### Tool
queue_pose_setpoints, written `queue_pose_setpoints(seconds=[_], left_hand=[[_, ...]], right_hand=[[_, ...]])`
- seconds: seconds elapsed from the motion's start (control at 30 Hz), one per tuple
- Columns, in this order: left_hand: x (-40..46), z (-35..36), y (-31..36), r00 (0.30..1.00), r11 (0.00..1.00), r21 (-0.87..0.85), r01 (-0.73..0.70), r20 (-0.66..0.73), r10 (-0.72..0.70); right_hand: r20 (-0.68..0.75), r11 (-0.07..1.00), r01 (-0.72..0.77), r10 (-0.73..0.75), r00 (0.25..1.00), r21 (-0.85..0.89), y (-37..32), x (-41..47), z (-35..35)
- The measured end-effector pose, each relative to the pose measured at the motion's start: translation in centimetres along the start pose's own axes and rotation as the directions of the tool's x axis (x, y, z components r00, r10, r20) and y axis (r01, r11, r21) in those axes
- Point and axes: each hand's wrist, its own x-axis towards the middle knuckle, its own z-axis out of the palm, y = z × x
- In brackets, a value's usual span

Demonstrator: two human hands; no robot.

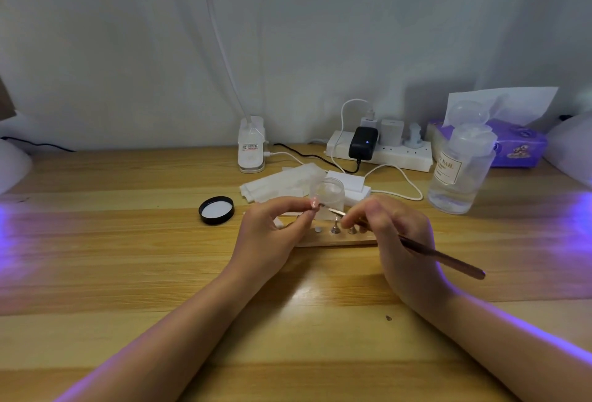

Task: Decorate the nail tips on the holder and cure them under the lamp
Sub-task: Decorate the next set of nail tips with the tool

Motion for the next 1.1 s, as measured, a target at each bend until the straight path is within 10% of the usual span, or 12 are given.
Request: queue_pose_setpoints(seconds=[0.43, 1.1], left_hand=[[0.1, 0.0, -0.1, 0.995, 0.995, -0.049, 0.084, 0.059, -0.081], [0.2, 0.4, -0.8, 0.988, 0.989, 0.129, 0.07, 0.126, -0.086]], right_hand=[[-0.094, 0.99, -0.14, 0.141, 0.986, 0.01, 0.5, 0.9, -0.3], [0.154, 0.834, 0.072, 0.016, 0.988, -0.546, 1.5, 1.3, -0.5]])
